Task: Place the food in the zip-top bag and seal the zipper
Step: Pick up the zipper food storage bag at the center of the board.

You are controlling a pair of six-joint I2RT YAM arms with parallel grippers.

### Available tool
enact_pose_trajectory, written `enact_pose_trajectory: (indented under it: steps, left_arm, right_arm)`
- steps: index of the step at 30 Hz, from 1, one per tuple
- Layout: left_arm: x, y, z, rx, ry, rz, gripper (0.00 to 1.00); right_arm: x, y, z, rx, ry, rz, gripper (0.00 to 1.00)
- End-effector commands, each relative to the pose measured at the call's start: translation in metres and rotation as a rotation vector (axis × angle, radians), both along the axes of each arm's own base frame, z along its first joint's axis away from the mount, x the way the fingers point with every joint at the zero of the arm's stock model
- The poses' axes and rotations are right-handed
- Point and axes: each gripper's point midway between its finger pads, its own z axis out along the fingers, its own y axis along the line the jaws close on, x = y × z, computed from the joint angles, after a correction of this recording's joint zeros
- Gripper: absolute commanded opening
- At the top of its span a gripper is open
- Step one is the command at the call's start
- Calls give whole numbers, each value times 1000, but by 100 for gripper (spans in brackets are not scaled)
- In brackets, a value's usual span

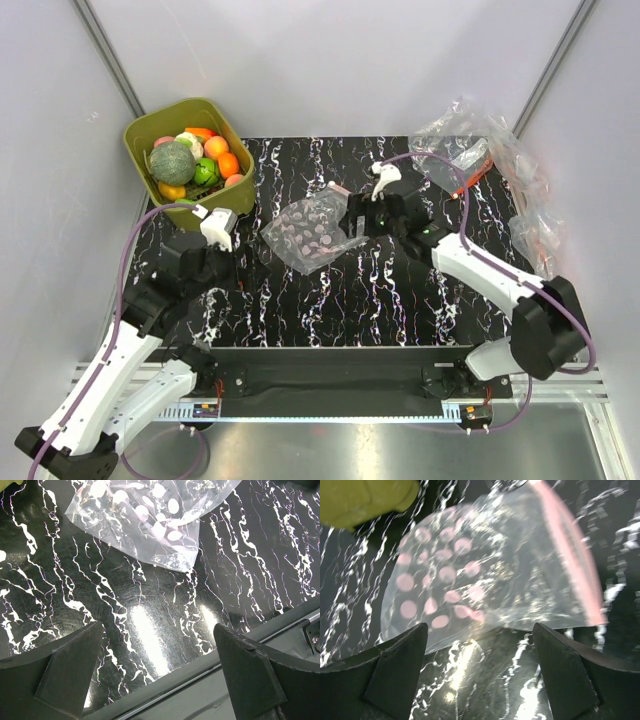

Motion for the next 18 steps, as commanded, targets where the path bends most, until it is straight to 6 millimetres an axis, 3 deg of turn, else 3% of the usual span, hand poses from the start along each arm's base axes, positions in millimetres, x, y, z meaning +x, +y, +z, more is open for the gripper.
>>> enact_pose_trajectory:
  steps: [1,3,5,6,10,11,13,18]
  left_arm:
    - [7,0,11,-12,-59,8,99]
    - [7,0,10,-11,-57,8,99]
    - [7,0,10,-11,-57,8,99]
    - [7,0,10,-12,-58,10,99]
    - [8,1,9,-8,-55,14,99]
    - [8,1,10,-9,-58,14,99]
    - [8,1,9,-8,-55,13,99]
    - [8,-1,8,-9,-46,3,99]
  right_arm:
    - [13,-26,14,-74,-46,-72,93]
    - [23,-28,20,-71,-48,-68,92]
    - [28,-23,9,-79,4,-28,92]
    - [39,-25,18,-67,-3,-33,91]
    - [63,-26,5,-38,83,6,89]
    - [68,-26,-7,-36,110,20,89]
    - [83,-29,-5,-10,104,24,89]
    - [106,-26,-24,17,162,46,88]
